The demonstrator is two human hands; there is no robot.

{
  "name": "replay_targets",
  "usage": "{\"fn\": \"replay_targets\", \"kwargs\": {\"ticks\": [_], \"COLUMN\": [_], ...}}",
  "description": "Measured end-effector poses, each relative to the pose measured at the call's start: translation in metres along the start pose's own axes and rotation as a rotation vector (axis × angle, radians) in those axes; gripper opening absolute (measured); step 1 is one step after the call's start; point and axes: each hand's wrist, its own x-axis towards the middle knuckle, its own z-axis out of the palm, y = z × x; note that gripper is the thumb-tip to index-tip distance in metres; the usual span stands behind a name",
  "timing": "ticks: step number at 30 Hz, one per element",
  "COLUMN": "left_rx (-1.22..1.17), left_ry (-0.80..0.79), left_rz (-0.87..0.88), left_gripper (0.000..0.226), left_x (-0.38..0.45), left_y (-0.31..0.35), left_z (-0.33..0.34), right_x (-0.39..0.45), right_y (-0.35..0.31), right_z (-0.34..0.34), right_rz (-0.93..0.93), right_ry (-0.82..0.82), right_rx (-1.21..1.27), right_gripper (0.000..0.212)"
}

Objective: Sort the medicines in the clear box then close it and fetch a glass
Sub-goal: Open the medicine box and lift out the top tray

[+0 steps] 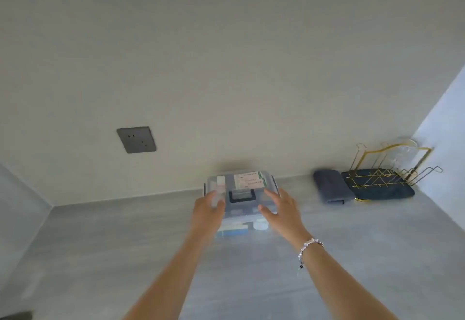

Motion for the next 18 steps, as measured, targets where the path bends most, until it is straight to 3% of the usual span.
{"fn": "replay_targets", "kwargs": {"ticks": [7,12,18], "left_rx": [0.120,-0.004,0.002], "left_ry": [-0.004,0.017,0.038], "left_rz": [-0.130,-0.198,-0.226], "left_gripper": [0.045,0.053,0.042], "left_x": [0.027,0.032,0.028], "left_y": [-0.012,-0.019,-0.036], "left_z": [0.022,0.023,0.018], "right_x": [0.034,0.044,0.038], "right_y": [0.019,0.022,0.025], "right_z": [0.010,0.012,0.016], "right_rz": [0.164,0.214,0.252], "right_ry": [-0.165,-0.144,-0.091], "right_rx": [0.128,0.278,0.272], "right_gripper": [0.069,0.073,0.067]}}
